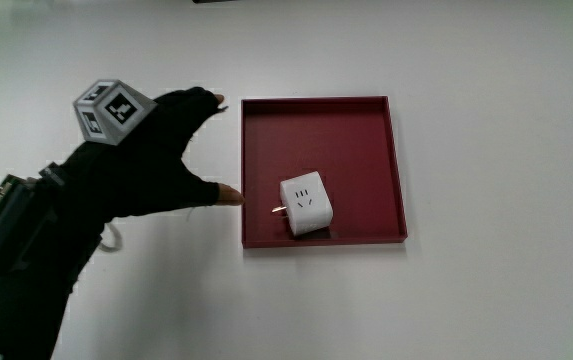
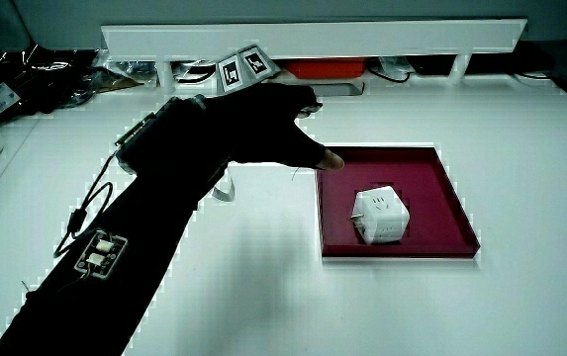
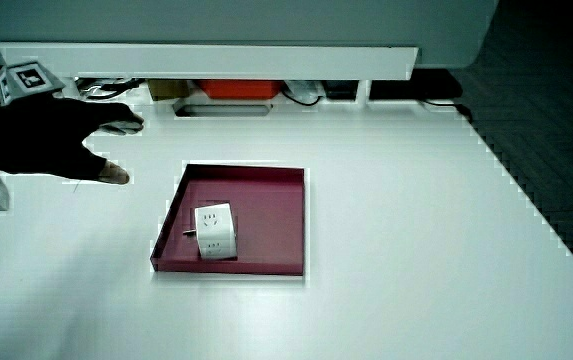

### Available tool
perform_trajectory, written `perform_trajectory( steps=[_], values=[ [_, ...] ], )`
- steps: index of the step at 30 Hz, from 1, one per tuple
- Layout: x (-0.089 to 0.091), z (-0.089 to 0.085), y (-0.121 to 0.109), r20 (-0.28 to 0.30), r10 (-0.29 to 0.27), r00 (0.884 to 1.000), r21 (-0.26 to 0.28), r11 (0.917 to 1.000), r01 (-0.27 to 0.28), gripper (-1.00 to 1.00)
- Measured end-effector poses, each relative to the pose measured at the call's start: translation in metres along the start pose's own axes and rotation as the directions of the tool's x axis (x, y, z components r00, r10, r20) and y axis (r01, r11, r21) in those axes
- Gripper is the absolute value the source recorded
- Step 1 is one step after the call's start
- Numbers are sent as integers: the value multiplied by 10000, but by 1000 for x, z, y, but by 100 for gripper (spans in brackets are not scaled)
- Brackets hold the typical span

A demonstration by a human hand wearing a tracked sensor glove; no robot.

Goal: Place socket

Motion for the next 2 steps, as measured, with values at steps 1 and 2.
perform_trajectory(
  steps=[1,2],
  values=[
    [-6,1,1,-65,-347,9994,108,9993,347,-100],
    [-7,4,-1,220,-90,9997,65,9999,89,-100]
  ],
)
